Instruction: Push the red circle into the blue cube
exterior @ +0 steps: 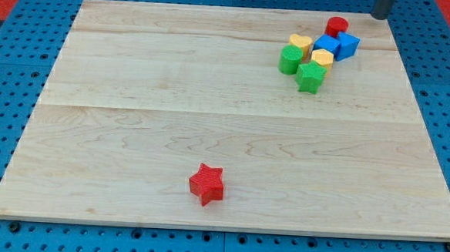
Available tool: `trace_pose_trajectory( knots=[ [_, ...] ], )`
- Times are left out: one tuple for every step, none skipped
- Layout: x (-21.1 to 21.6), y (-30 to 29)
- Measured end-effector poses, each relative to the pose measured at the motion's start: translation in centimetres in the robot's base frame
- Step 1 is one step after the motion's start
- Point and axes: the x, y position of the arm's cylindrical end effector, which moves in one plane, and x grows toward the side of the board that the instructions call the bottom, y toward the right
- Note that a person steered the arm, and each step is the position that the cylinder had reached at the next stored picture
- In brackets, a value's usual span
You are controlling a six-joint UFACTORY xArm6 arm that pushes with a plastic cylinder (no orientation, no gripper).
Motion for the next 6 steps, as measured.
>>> trace_pose_trajectory(
  knots=[
    [0.4,-8.1],
    [3.9,-11.6],
    [3.4,-12.6],
    [1.0,-11.2],
    [6.1,-0.2],
    [10.8,1.8]
  ],
)
